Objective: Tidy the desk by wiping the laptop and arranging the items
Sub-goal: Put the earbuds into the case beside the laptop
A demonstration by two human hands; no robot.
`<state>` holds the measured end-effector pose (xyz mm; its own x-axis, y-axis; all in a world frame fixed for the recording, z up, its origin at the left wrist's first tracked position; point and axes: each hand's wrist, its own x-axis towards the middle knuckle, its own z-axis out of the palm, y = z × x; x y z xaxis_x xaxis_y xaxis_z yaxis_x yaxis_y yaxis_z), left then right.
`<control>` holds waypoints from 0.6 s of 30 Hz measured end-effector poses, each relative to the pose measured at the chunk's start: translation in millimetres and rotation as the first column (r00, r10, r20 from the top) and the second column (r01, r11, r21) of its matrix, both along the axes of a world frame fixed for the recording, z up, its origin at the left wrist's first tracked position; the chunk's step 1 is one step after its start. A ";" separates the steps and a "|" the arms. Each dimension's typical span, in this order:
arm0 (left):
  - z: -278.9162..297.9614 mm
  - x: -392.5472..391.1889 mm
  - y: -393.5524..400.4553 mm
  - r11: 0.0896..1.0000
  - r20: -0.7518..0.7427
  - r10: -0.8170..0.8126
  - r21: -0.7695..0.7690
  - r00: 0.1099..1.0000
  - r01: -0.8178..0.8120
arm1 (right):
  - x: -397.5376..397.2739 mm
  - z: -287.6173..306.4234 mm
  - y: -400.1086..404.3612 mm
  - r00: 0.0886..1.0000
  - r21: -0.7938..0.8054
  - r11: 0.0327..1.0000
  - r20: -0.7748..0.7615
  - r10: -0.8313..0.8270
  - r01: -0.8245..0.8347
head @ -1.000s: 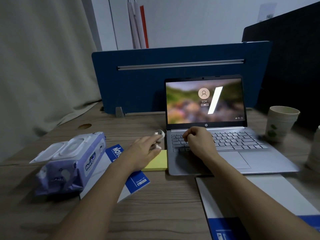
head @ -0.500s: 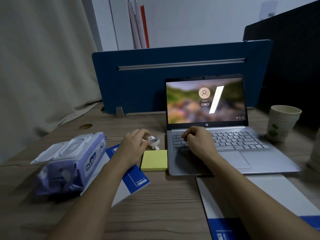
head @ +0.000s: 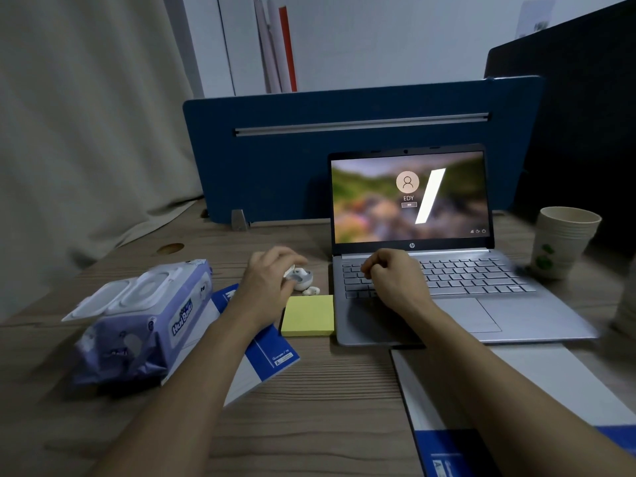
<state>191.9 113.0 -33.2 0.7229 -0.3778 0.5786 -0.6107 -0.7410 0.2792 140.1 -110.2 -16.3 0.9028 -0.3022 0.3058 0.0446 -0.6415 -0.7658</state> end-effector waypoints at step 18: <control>-8.3 4.6 -18.0 0.958 -0.096 0.083 0.282 0.992 -0.052 | 2.8 -2.7 1.2 1.000 -0.011 1.000 -0.001 0.014 -0.014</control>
